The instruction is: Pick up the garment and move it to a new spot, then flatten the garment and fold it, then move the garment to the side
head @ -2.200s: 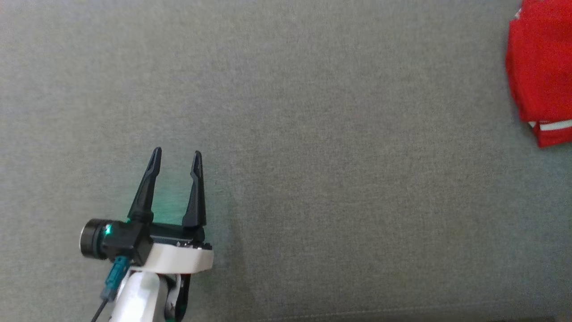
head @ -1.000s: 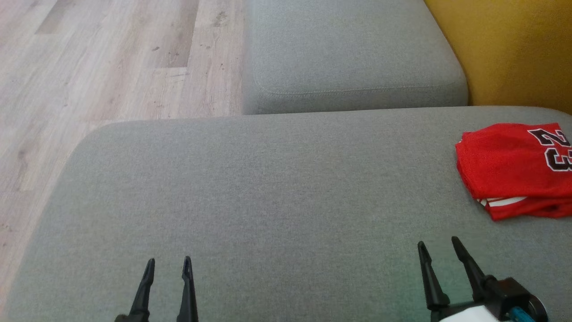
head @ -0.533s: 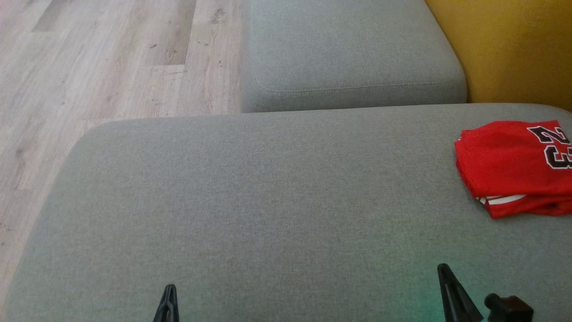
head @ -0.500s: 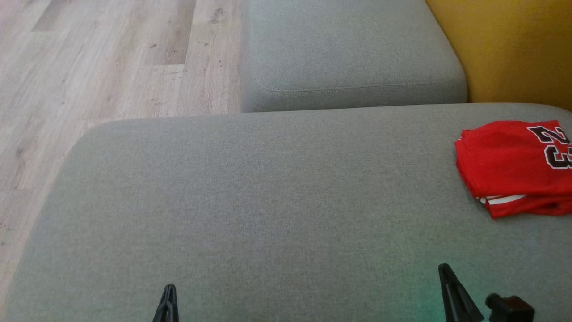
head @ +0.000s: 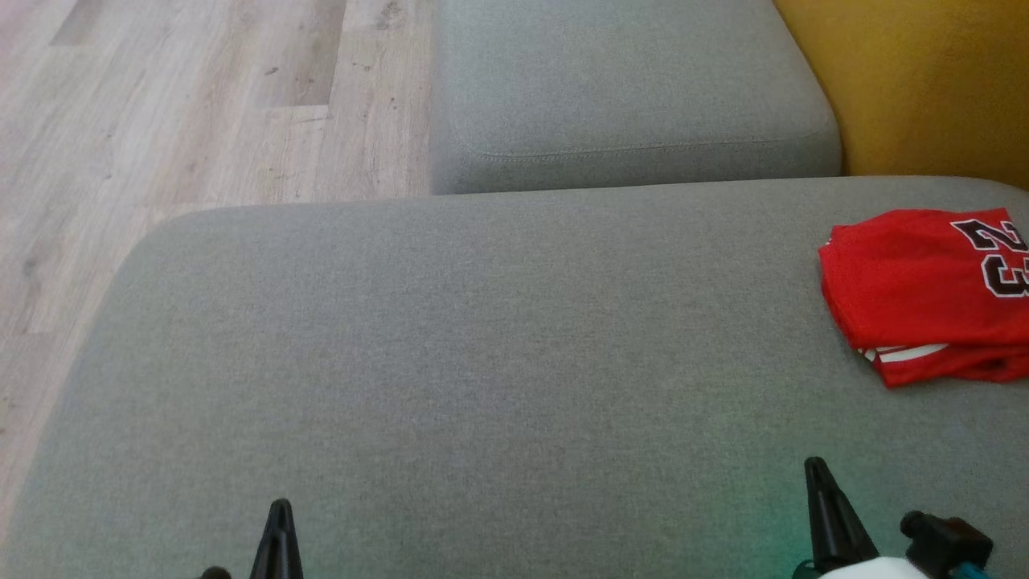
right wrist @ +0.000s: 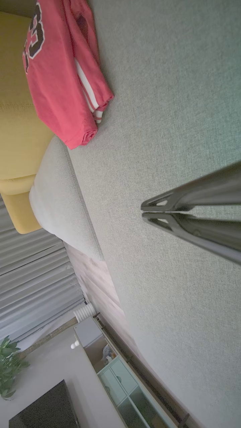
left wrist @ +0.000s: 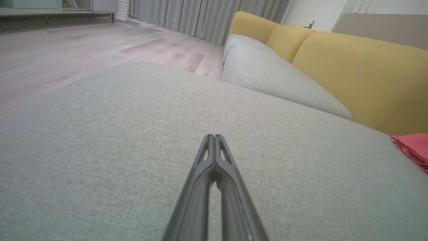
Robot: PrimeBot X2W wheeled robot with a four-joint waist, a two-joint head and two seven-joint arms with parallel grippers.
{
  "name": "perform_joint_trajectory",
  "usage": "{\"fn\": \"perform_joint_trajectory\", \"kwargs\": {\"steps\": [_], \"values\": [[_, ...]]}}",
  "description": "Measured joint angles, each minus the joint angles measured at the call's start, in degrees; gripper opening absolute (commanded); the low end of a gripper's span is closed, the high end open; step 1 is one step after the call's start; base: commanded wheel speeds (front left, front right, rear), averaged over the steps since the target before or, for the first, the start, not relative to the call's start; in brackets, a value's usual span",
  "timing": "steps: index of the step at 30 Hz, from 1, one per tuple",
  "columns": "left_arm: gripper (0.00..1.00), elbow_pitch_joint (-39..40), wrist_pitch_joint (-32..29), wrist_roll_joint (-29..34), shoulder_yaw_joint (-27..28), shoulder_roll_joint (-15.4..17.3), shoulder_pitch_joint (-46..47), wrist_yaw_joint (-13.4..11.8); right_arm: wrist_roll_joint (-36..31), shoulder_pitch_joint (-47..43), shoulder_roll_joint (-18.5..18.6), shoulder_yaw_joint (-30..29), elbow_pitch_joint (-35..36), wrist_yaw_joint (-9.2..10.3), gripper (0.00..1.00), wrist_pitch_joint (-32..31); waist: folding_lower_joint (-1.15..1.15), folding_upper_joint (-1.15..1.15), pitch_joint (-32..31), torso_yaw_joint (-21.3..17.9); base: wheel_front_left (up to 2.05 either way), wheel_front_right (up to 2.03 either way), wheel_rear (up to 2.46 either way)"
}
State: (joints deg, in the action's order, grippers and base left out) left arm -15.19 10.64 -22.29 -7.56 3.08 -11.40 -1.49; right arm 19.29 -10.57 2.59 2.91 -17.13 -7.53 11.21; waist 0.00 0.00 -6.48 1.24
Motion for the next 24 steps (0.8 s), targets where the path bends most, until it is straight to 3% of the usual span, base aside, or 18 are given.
{"fn": "perform_joint_trajectory", "kwargs": {"steps": [24], "values": [[0.00, -0.2, -4.1, -16.7, 2.3, 0.0, 3.0, 2.1, 17.8, 3.0, 0.0, -2.0, 0.2, 0.00, 0.00, -3.7, 0.00, 0.00, 1.6, -0.3, 0.00, 0.00, 0.00]]}}
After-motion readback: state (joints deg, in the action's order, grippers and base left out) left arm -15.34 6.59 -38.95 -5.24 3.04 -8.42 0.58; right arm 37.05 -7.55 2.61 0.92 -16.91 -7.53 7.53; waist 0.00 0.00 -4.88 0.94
